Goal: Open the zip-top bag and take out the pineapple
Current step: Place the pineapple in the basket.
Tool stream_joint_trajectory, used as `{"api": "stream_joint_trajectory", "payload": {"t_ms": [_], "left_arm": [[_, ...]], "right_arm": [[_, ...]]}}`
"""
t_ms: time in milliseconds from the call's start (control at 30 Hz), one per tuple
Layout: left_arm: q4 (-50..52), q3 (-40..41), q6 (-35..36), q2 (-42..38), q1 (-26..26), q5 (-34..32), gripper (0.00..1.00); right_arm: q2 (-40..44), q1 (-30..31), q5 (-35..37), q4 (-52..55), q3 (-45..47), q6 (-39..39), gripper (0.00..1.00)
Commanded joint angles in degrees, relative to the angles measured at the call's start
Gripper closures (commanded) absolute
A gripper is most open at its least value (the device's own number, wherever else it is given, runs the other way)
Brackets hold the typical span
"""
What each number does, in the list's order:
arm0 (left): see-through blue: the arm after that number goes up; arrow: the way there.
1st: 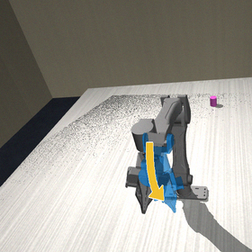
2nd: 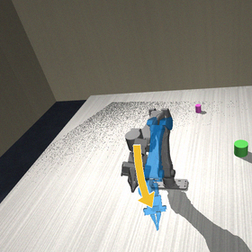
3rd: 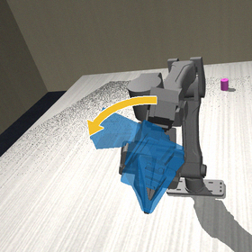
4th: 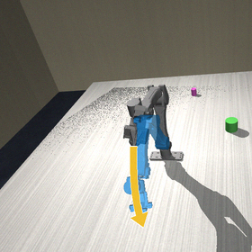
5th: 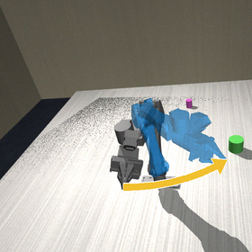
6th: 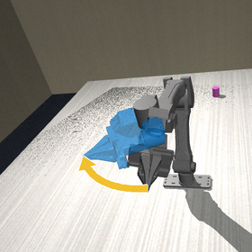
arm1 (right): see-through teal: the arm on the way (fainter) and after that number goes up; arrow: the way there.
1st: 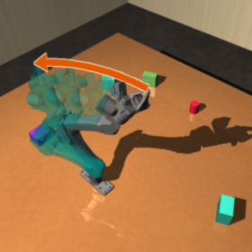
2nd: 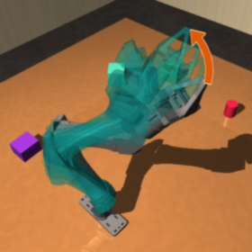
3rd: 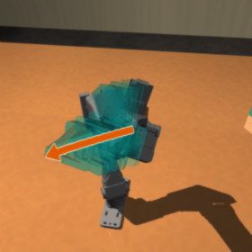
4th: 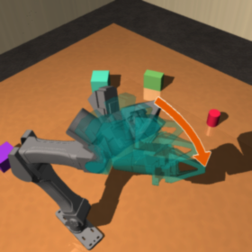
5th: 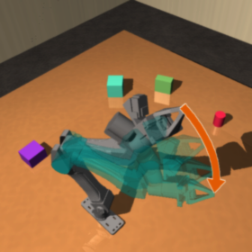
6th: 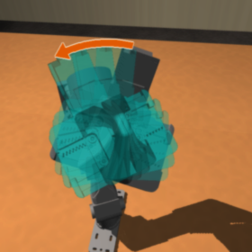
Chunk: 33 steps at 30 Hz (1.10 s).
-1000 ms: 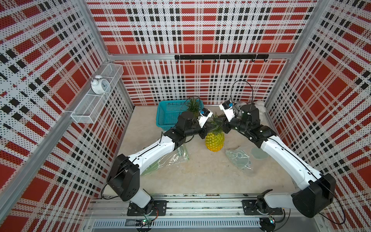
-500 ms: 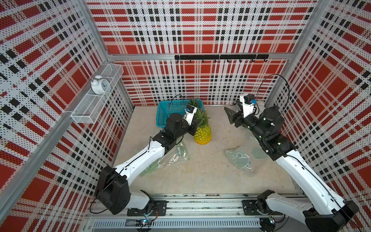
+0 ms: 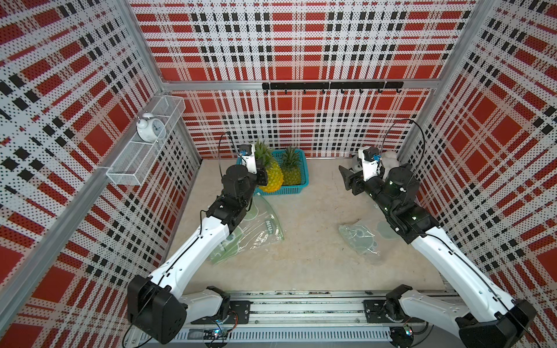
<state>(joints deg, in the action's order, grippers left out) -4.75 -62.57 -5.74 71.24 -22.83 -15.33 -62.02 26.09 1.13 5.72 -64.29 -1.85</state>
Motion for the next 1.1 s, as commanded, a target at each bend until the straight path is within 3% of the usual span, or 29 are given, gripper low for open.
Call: {"api": "stream_joint_trajectory", "payload": {"t_ms": [0,500,667,1067], "left_arm": [[-12.1,-1.9,0.4,0.7,1.5,-7.3,1.00],[-32.8,-3.6,5.9,20.0,3.2,-11.1,1.00],[-33.1,-6.1,6.7,26.2,3.6,-11.2,1.00],[-29.5,-7.7,4.9,32.5,4.2,-10.9,1.00]], "right_arm": [[1.7,-0.2,0.4,-1.4,0.5,0.8,0.27],[3.3,-0.3,-1.2,-2.1,4.0,3.4,0.27],[3.5,-0.3,-1.1,-1.3,4.6,3.4,0.27],[3.1,-0.2,-1.1,-1.7,6.1,4.1,0.27]]}}
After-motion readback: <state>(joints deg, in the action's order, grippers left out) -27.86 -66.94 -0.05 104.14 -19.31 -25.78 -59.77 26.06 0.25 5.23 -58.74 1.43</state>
